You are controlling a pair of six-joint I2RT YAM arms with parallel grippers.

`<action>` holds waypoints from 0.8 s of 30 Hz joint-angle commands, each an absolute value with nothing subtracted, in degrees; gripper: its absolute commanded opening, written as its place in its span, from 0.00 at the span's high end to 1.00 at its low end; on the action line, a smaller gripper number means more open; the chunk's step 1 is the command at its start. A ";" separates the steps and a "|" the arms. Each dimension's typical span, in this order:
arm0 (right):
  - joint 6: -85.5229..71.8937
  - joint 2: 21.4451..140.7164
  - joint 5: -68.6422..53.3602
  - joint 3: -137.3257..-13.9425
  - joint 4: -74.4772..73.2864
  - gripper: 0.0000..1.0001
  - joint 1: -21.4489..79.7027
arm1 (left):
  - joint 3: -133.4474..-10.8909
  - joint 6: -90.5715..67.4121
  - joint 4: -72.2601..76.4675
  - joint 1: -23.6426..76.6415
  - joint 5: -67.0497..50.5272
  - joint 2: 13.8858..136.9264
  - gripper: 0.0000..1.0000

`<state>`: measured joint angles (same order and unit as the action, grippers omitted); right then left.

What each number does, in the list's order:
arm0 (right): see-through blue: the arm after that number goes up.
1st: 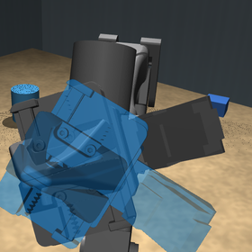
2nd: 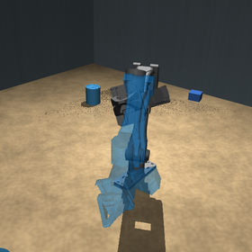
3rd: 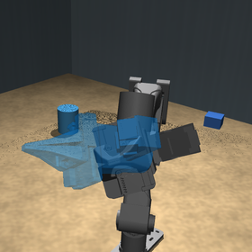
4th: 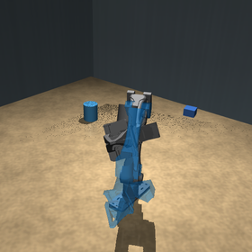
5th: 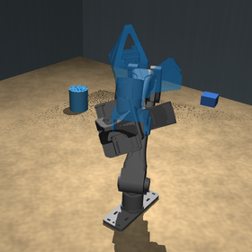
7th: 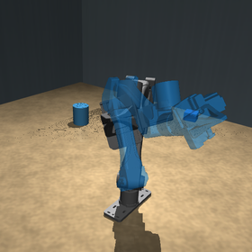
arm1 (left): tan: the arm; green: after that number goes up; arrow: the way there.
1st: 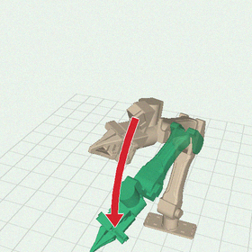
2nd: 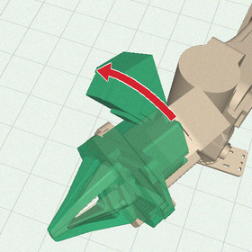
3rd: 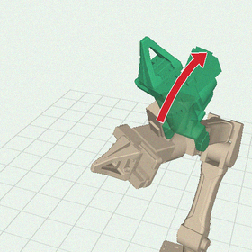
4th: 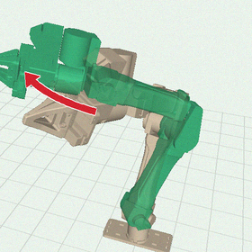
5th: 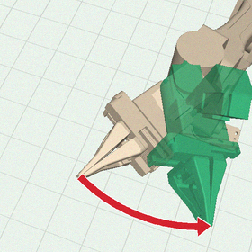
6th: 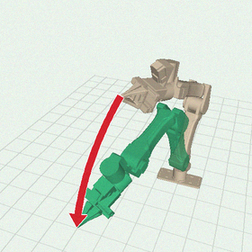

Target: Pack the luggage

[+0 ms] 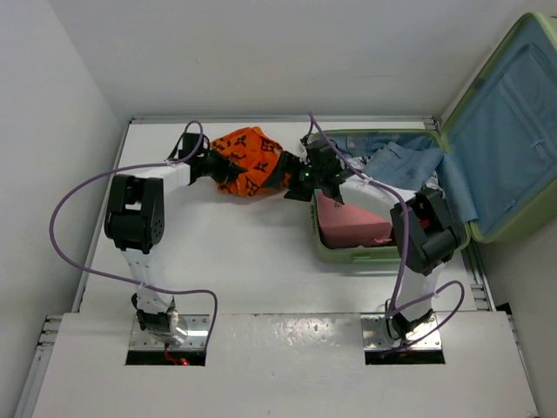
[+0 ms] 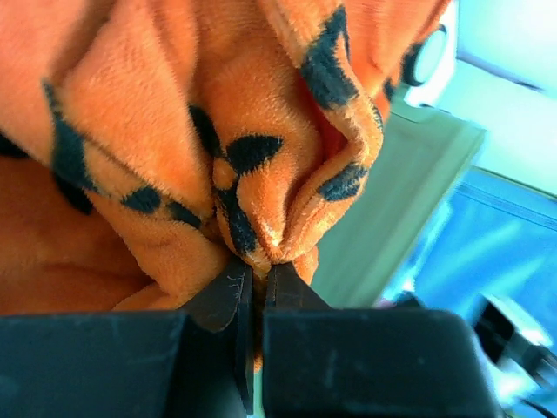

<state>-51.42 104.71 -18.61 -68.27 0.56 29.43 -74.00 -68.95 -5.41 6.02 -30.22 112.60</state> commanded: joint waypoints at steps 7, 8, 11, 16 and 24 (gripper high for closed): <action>-70.39 113.99 -21.53 -74.70 5.87 0.00 29.88 | -70.22 -81.91 10.36 5.98 -40.78 109.42 1.00; -70.92 115.39 -21.62 -76.36 6.50 0.00 29.71 | -69.35 -82.52 11.33 5.98 -40.78 108.90 1.00; -73.56 116.89 -20.74 -79.09 7.47 0.00 29.88 | -67.77 -84.90 14.41 5.98 -42.09 108.90 1.00; -76.02 121.11 -17.50 -84.63 6.51 0.00 29.53 | -65.58 -88.67 20.20 5.98 -43.85 107.85 1.00; -77.43 125.85 -15.20 -91.13 2.91 0.00 29.62 | -60.47 -95.97 33.47 5.98 -44.99 106.79 1.00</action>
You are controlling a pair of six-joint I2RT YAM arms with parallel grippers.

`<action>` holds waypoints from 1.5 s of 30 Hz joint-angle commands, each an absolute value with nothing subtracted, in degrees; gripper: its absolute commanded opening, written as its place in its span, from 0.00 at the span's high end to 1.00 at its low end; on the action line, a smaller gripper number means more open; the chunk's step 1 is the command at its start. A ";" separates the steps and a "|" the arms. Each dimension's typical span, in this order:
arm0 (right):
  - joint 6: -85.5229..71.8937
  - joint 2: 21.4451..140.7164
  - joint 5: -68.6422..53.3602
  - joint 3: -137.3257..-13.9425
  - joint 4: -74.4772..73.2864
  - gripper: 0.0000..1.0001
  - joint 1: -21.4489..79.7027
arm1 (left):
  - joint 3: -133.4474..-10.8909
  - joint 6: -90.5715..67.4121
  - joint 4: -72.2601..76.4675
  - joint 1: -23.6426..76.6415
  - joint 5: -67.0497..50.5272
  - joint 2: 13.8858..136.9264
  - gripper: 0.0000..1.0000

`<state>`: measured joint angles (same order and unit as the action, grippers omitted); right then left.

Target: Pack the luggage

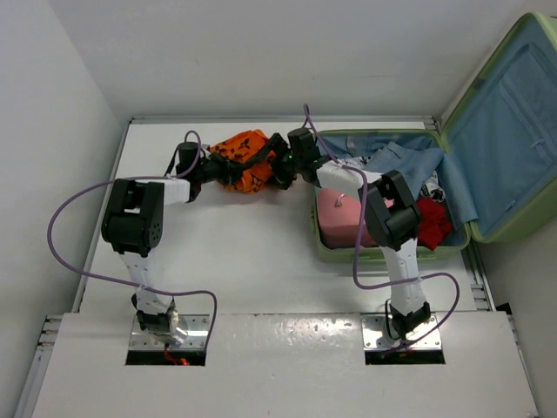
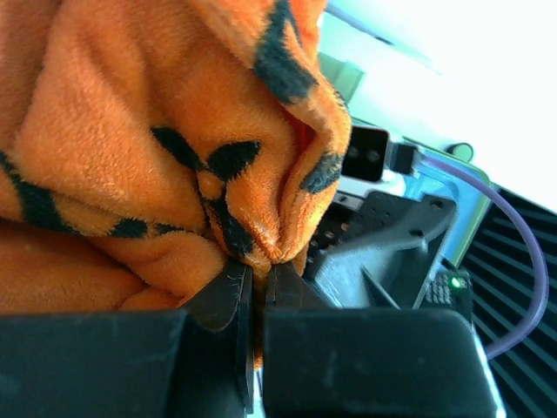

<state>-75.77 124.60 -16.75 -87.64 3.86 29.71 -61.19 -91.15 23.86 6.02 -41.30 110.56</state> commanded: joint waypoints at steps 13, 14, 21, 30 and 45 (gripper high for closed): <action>-70.76 128.50 -11.42 -94.13 -0.97 0.72 29.53 | -57.57 -94.04 41.11 5.98 -49.12 105.03 1.00; -70.40 128.15 -11.43 -94.30 -0.97 0.78 29.44 | -56.87 -94.04 44.18 5.98 -49.91 105.03 1.00; -62.77 126.21 -15.45 -96.06 1.30 1.00 28.04 | -57.47 -86.51 44.15 1.25 -55.28 103.37 0.29; -33.88 124.01 -24.95 -111.66 -8.16 1.00 24.45 | -73.65 -50.46 5.72 -7.29 -45.70 96.50 0.06; 4.89 118.82 -31.47 -116.09 -55.17 1.00 0.97 | -77.86 -44.39 2.20 -6.68 -51.50 104.84 0.06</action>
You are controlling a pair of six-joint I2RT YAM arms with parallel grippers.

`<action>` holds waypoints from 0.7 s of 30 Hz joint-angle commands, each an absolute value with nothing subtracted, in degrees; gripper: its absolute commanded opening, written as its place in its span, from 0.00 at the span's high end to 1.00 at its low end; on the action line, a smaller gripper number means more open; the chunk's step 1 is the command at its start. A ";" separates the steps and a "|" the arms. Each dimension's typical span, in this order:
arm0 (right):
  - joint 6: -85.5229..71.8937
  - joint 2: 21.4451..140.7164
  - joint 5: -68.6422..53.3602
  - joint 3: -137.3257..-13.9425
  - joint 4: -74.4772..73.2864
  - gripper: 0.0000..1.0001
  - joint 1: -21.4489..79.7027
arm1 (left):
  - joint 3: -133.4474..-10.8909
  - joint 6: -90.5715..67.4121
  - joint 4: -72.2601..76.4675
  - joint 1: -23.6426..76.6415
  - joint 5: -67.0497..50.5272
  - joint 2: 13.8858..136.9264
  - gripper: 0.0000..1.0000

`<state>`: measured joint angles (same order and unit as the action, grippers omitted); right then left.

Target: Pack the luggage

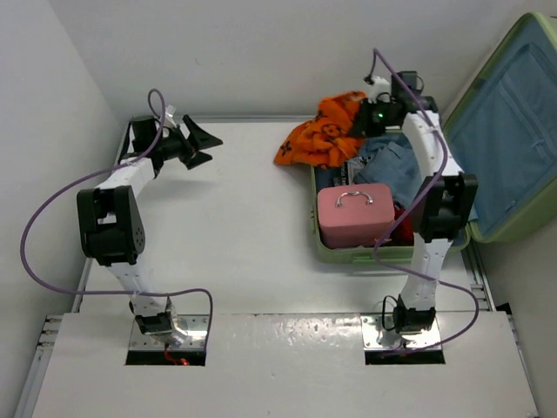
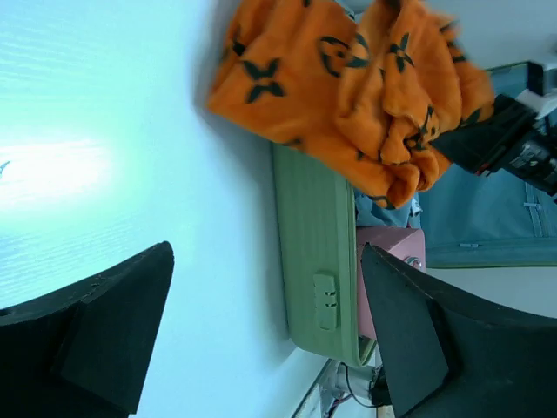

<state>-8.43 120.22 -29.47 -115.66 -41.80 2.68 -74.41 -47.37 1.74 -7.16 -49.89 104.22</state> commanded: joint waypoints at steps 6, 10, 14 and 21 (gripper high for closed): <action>19.41 123.22 -27.52 -116.11 -69.77 1.00 -5.80 | -79.19 -43.68 2.20 -5.54 -52.21 106.26 0.07; 28.97 123.05 -21.91 -113.56 -74.70 1.00 -7.30 | -79.19 -41.58 1.15 -5.01 -52.73 106.79 0.08; 37.43 121.73 -14.95 -109.26 -74.98 1.00 -7.47 | -81.37 -36.76 -2.26 -4.31 -50.63 106.79 0.08; 47.80 119.01 -2.83 -105.91 -69.17 1.00 -9.05 | -83.06 -26.39 -9.04 -1.15 -44.74 104.86 0.08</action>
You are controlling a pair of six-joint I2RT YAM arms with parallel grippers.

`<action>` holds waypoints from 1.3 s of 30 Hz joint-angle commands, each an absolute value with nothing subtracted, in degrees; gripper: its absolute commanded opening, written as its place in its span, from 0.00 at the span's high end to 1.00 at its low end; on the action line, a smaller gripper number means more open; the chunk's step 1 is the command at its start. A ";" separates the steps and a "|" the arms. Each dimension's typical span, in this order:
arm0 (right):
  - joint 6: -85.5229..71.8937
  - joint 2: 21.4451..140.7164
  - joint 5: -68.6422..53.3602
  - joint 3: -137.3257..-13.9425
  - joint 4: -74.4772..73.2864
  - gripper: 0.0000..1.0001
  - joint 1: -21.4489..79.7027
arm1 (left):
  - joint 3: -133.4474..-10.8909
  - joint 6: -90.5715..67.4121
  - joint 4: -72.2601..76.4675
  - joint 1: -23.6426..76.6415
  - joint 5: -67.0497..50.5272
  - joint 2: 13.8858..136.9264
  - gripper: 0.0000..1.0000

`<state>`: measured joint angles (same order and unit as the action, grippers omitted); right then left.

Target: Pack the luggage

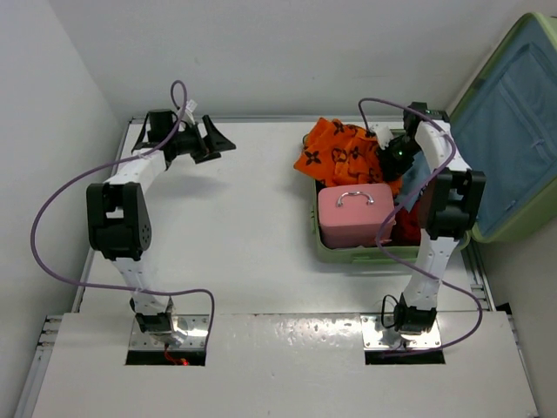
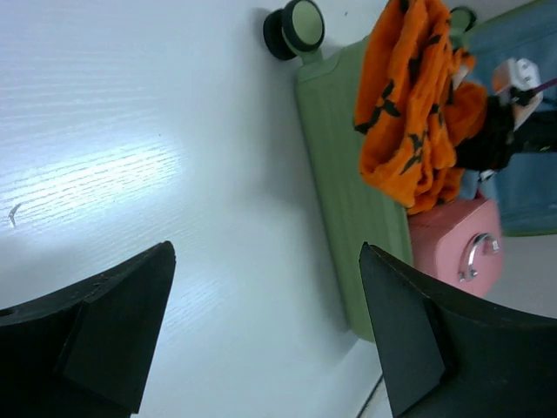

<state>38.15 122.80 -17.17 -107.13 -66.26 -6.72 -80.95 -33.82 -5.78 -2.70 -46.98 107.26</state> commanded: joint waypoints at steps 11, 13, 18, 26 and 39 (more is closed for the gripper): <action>66.52 114.79 9.75 -99.58 -53.98 1.00 -12.39 | -84.20 -21.27 -11.95 1.14 -39.64 104.33 0.08; 68.20 114.17 10.89 -97.48 -52.65 0.97 -12.13 | -84.90 -20.74 -11.95 1.14 -39.12 104.85 0.09; 62.88 115.30 12.83 -97.19 -45.62 0.61 -10.55 | -85.52 -20.74 -11.95 2.28 -36.66 105.38 0.09; 51.16 117.07 15.21 -106.08 -47.20 0.28 -9.93 | -86.13 -21.01 -13.62 3.52 -25.41 104.33 0.06; 28.66 110.56 -3.51 -109.60 -40.53 0.78 -8.79 | -87.19 -22.68 -14.77 3.52 -26.81 105.90 0.05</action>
